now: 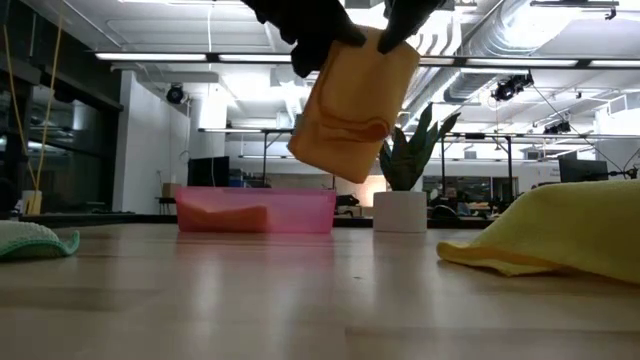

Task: Fold microfiber towels
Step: Put the orange microfiber towel into the bin

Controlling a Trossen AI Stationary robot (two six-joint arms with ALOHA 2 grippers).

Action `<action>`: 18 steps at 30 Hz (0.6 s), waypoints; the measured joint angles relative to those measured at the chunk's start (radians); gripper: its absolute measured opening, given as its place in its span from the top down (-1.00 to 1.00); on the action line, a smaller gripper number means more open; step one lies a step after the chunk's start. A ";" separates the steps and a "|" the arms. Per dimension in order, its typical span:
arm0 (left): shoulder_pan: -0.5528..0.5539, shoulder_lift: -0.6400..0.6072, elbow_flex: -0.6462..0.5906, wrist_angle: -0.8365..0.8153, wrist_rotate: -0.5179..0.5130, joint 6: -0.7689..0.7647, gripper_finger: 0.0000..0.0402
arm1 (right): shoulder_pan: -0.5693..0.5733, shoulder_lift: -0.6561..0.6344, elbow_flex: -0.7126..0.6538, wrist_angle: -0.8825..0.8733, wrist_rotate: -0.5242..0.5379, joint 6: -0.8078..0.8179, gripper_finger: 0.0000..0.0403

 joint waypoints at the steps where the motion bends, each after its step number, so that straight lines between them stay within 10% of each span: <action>1: -0.002 0.000 0.000 -0.003 -0.019 0.000 -0.45 | 0.000 0.000 0.000 0.004 -0.004 0.001 1.00; 10: -0.001 0.000 0.000 -0.053 -0.035 0.016 -0.33 | 0.000 0.000 0.000 0.014 -0.007 0.004 1.00; 18: 0.004 0.000 0.000 -0.059 -0.049 0.035 0.43 | 0.000 0.000 0.000 0.017 -0.007 0.004 1.00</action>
